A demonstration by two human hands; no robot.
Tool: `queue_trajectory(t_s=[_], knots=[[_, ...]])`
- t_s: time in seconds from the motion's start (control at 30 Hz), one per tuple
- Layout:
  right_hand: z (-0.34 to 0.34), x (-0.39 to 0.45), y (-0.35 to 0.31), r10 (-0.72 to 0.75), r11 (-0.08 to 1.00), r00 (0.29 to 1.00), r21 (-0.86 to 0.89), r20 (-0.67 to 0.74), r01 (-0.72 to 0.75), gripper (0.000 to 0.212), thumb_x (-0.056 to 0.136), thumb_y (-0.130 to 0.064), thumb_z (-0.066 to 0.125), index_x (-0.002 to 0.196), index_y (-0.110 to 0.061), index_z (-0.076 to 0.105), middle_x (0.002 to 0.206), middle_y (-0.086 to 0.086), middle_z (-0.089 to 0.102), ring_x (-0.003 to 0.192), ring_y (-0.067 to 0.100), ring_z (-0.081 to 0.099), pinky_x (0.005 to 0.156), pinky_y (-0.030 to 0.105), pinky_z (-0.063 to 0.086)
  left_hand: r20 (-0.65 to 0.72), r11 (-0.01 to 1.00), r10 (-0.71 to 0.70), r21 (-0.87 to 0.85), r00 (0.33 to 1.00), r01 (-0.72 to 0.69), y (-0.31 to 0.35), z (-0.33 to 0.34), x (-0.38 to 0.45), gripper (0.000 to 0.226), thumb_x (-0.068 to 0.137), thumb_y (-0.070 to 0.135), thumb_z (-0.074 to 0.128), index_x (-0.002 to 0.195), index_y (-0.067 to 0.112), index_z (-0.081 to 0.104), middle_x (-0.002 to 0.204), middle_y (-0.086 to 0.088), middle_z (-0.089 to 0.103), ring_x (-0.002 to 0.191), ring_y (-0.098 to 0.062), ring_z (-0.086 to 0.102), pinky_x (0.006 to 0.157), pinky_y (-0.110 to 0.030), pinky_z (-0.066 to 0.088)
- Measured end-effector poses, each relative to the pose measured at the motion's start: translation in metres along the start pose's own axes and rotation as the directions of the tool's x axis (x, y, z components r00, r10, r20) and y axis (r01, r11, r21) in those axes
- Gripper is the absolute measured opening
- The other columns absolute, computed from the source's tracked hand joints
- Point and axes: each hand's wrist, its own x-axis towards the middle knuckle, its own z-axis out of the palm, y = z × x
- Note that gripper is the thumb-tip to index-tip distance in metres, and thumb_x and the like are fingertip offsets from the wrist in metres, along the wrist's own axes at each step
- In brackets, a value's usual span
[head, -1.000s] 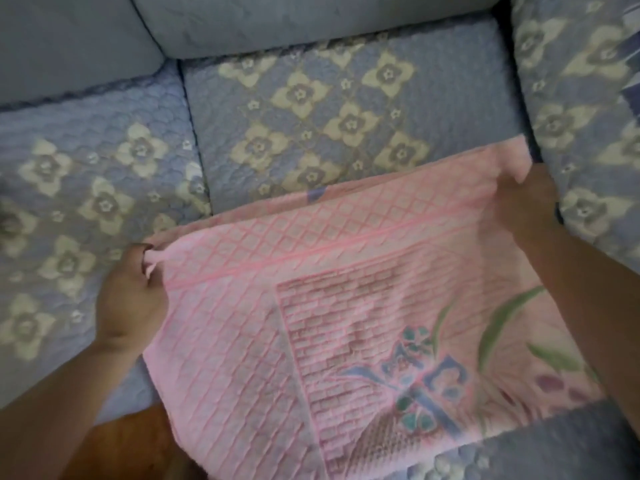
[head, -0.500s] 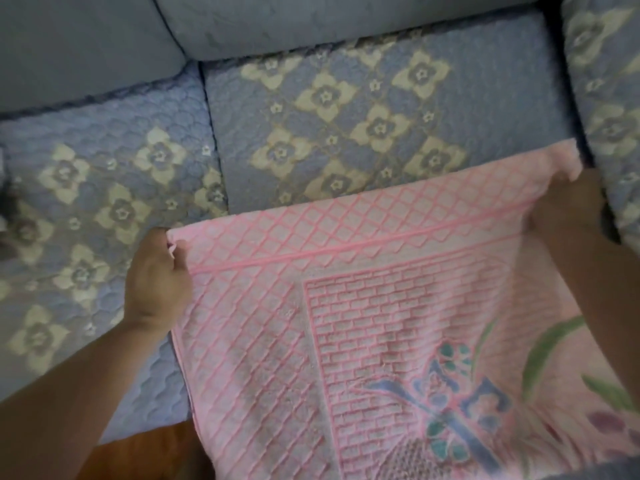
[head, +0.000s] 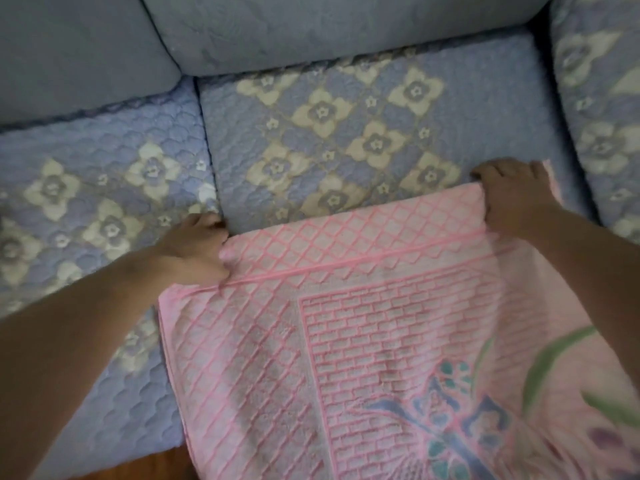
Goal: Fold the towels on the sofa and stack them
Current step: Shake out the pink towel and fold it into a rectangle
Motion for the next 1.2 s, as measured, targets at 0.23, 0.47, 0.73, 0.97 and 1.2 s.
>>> queue_trajectory(t_s=[0.23,0.47,0.73,0.97,1.2], knots=[[-0.058,-0.019,-0.005,0.027,0.943,0.924,-0.316,0.382,0.103,0.041,0.092,-0.035,0.051,0.132,-0.026,0.051,0.135,0.004,0.059,0.124,0.024,0.057,0.103,0.042,0.041,0.049,0.956,0.038,-0.292,0.998,-0.022,0.009,0.015,-0.042,0.038,0.080,0.036,0.068,0.110,0.023,0.048,0.109,-0.002,0.059,0.103,-0.026,0.060,0.080,-0.032,0.047],[-0.170,-0.158,0.060,0.182,0.983,0.951,-0.047,0.250,-0.176,0.026,0.088,-0.039,0.053,0.108,-0.025,0.063,0.121,0.004,0.063,0.111,0.026,0.061,0.087,0.036,0.052,-0.303,0.996,0.078,-0.008,0.950,-0.085,0.025,-0.078,-0.150,0.023,0.082,0.043,0.053,0.096,0.027,0.044,0.108,-0.003,0.066,0.099,-0.030,0.066,0.081,-0.039,0.054],[-0.371,-0.336,0.133,0.493,0.869,0.826,0.200,-0.274,-0.453,0.019,0.083,-0.021,0.056,0.099,-0.013,0.063,0.113,0.019,0.062,0.104,0.039,0.063,0.080,0.040,0.050,-0.707,0.949,0.312,0.196,0.635,-0.248,0.048,-0.357,-0.297,0.023,0.080,0.029,0.062,0.095,0.019,0.048,0.106,-0.014,0.061,0.096,-0.038,0.064,0.077,-0.042,0.050],[-0.301,-0.430,0.068,0.383,0.921,0.753,0.156,-0.535,-0.358,0.030,0.055,-0.001,0.075,0.072,-0.010,0.052,0.071,0.011,0.049,0.065,0.036,0.055,0.052,0.040,0.046,-0.655,0.856,0.516,0.365,0.551,-0.367,0.002,-0.312,-0.328,0.045,0.062,0.007,0.078,0.091,0.024,0.048,0.092,0.001,0.047,0.082,-0.031,0.058,0.060,-0.035,0.043],[-0.081,-0.446,-0.074,0.483,0.875,0.824,0.183,-0.297,-0.448,0.028,0.062,-0.002,0.065,0.089,-0.008,0.064,0.086,0.013,0.047,0.080,0.037,0.048,0.069,0.049,0.040,-0.494,0.820,0.555,0.462,0.669,-0.339,-0.045,-0.079,-0.259,0.033,0.065,0.014,0.062,0.097,0.023,0.061,0.088,-0.002,0.052,0.077,-0.029,0.059,0.062,-0.041,0.049]])
